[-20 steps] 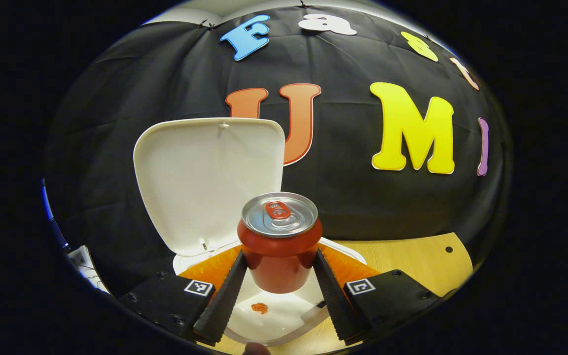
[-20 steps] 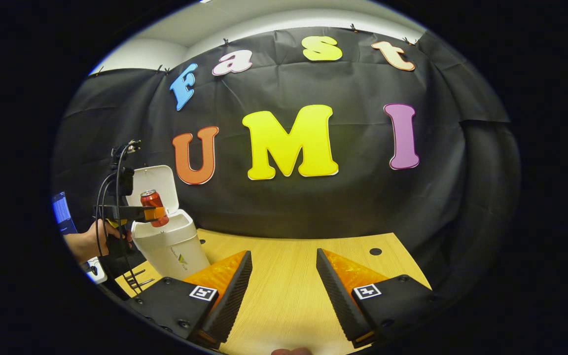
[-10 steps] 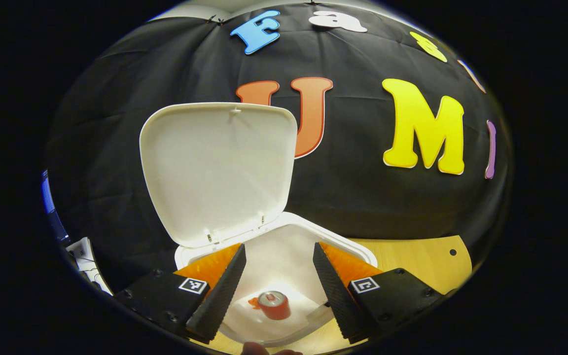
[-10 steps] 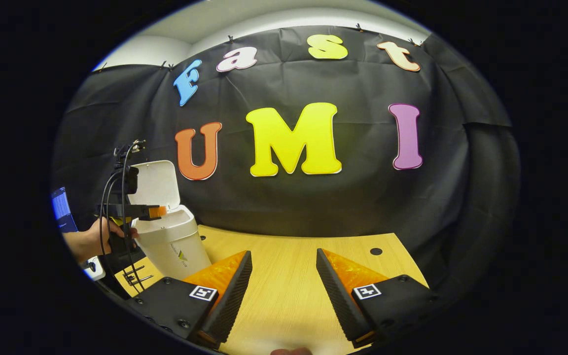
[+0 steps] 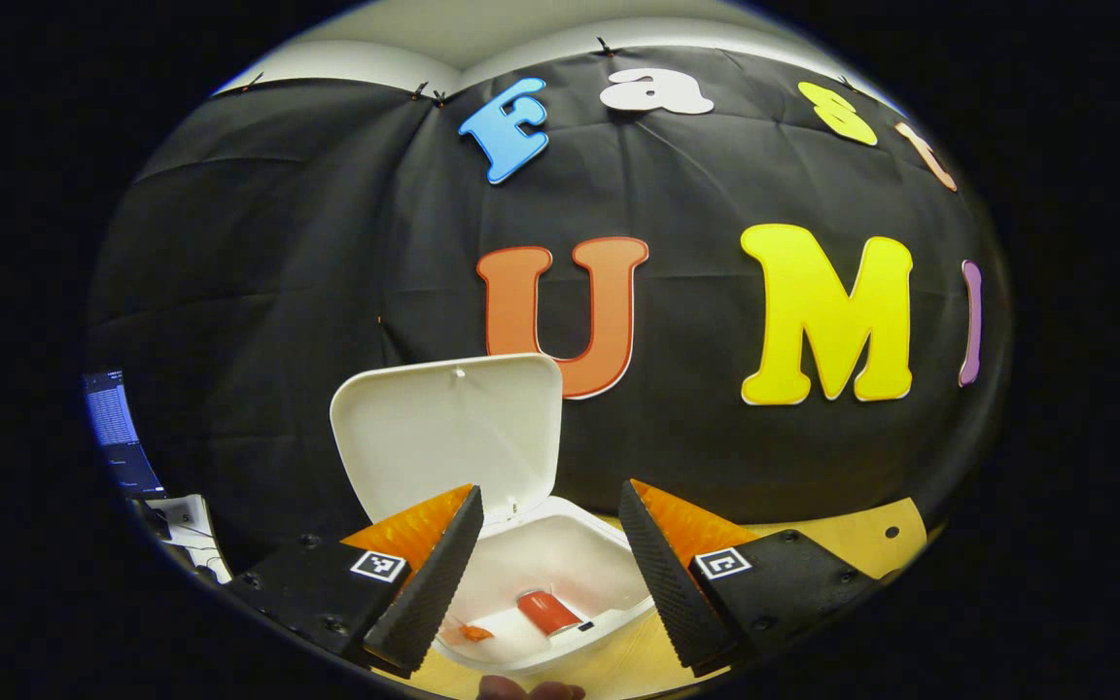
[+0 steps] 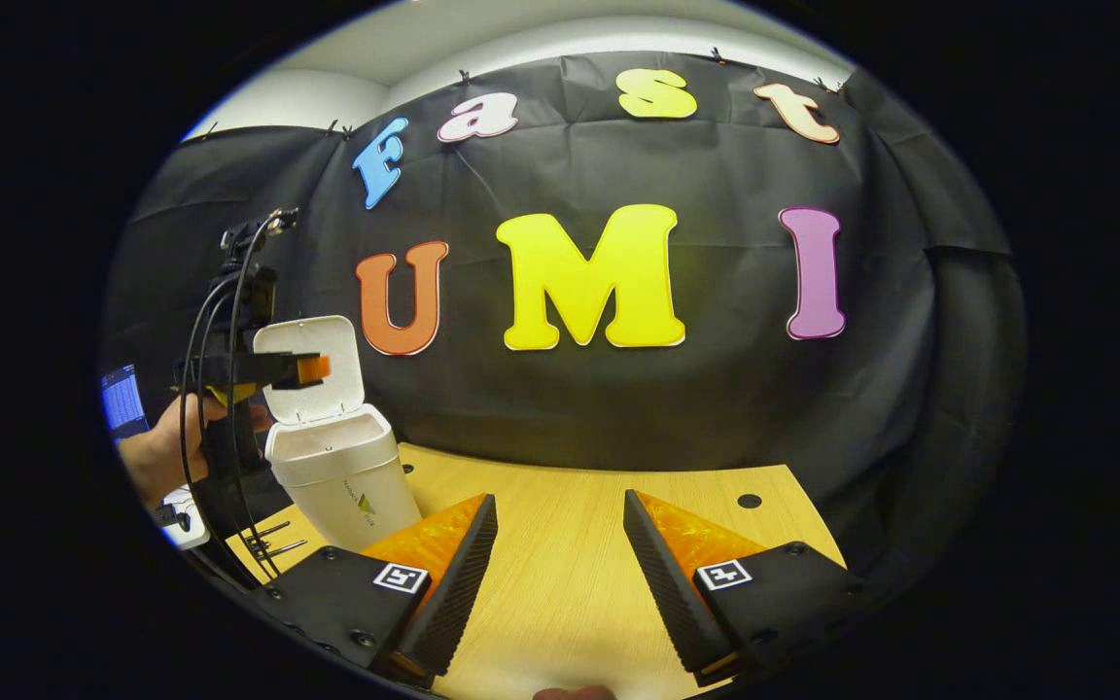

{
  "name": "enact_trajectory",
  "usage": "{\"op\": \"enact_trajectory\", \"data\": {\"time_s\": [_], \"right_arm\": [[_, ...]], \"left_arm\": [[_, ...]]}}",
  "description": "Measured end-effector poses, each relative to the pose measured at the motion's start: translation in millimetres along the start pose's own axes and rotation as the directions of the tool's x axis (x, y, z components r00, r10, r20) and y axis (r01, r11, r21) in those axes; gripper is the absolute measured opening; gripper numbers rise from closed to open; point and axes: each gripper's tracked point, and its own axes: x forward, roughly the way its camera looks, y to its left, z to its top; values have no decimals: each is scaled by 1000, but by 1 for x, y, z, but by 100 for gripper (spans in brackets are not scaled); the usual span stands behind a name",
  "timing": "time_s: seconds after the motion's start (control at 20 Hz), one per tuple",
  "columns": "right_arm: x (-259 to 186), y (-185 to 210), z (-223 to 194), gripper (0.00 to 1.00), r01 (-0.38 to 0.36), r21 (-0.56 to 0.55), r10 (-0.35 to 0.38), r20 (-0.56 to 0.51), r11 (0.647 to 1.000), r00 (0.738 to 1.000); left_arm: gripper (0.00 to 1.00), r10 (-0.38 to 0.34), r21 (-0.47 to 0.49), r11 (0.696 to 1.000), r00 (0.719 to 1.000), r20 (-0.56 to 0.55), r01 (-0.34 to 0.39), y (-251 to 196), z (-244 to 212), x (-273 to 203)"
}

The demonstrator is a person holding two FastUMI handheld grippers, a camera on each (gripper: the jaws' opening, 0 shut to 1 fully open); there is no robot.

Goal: Press the lid of the desktop garbage bin to open it, pick up the crumpled paper on the desktop and throw it into the bin, then pick up the pop can on the desktop and drop it into the bin, and finally close the garbage bin lid.

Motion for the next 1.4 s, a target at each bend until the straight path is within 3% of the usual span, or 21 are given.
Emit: {"op": "enact_trajectory", "data": {"time_s": [0.35,0.75,1.05,1.4], "right_arm": [[2,-7,8,85,-9,20,9,15,1000,1000],[11,-14,26,85,-18,10,18,37,1000,999],[19,-23,34,85,-3,6,3,44,1000,999],[23,-19,33,85,-23,2,23,40,1000,999]], "left_arm": [[92,173,-100,981,983,63,-166,36,70,21],[92,342,-131,933,939,32,-335,72,99,70],[91,389,-125,911,920,-50,-392,87,78,106],[94,400,-129,903,912,-94,-410,75,64,94]]}}
